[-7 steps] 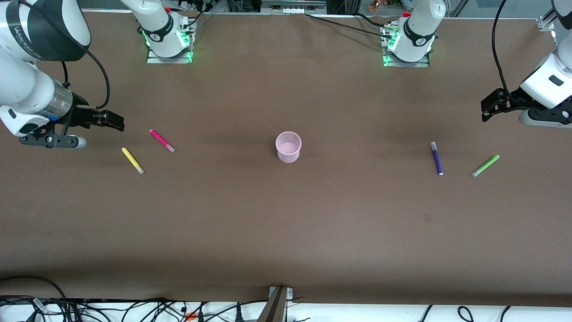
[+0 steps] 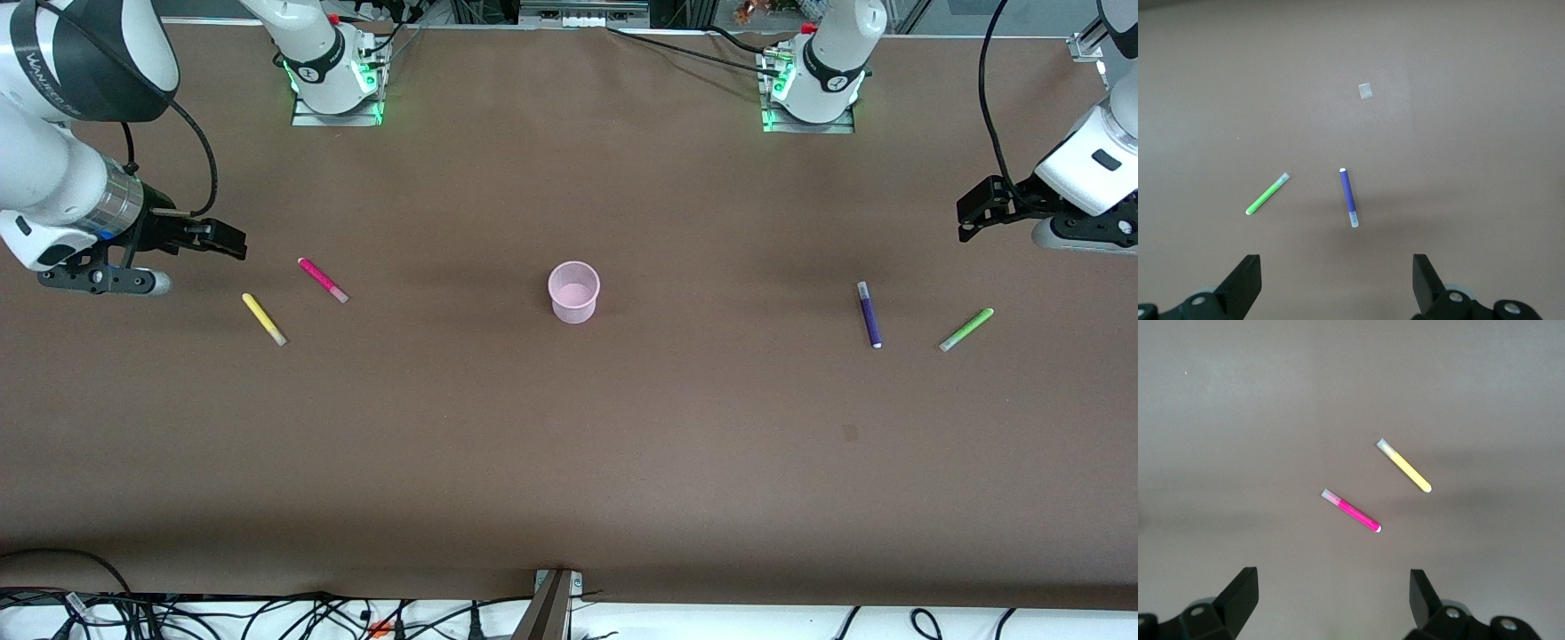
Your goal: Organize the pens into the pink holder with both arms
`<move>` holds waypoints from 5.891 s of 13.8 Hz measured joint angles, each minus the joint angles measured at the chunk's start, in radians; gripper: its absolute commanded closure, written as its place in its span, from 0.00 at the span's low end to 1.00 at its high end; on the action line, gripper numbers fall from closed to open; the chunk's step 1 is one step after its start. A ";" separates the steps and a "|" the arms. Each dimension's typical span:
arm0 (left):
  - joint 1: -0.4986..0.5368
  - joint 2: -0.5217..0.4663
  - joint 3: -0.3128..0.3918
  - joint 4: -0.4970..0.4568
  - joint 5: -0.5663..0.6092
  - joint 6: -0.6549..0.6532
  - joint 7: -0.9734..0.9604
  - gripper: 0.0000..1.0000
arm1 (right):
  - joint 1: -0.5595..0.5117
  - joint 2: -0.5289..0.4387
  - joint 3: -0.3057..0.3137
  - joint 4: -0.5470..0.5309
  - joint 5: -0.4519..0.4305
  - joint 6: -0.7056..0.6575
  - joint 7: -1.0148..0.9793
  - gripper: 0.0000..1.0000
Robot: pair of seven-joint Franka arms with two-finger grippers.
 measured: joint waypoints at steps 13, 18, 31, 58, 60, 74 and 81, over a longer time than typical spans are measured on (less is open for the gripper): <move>0.070 0.270 0.002 -0.013 0.000 -0.008 -0.011 0.00 | 0.000 -0.019 0.011 -0.241 0.000 0.127 -0.377 0.00; 0.101 0.390 0.002 -0.122 0.000 0.273 -0.042 0.00 | 0.000 -0.061 0.011 -0.494 0.000 0.393 -0.604 0.00; 0.100 0.471 -0.002 -0.378 -0.001 0.692 -0.149 0.00 | -0.005 0.000 -0.059 -0.757 0.000 0.782 -1.024 0.01; 0.118 0.444 -0.337 -0.151 -0.348 0.428 0.024 1.00 | -0.005 0.186 -0.067 -0.762 -0.102 1.010 -1.062 0.69; 0.110 0.449 -0.415 -0.128 -0.498 0.428 0.079 1.00 | -0.005 0.182 -0.070 -0.760 -0.103 1.011 -1.062 0.91; 0.013 0.688 -0.734 0.000 -0.734 0.837 0.773 1.00 | 0.018 0.058 -0.053 -0.446 -0.113 0.430 -1.056 1.00; -0.025 0.779 -0.731 0.003 -0.734 0.964 0.967 0.01 | 0.218 0.076 -0.048 -0.272 -0.248 0.149 -0.578 1.00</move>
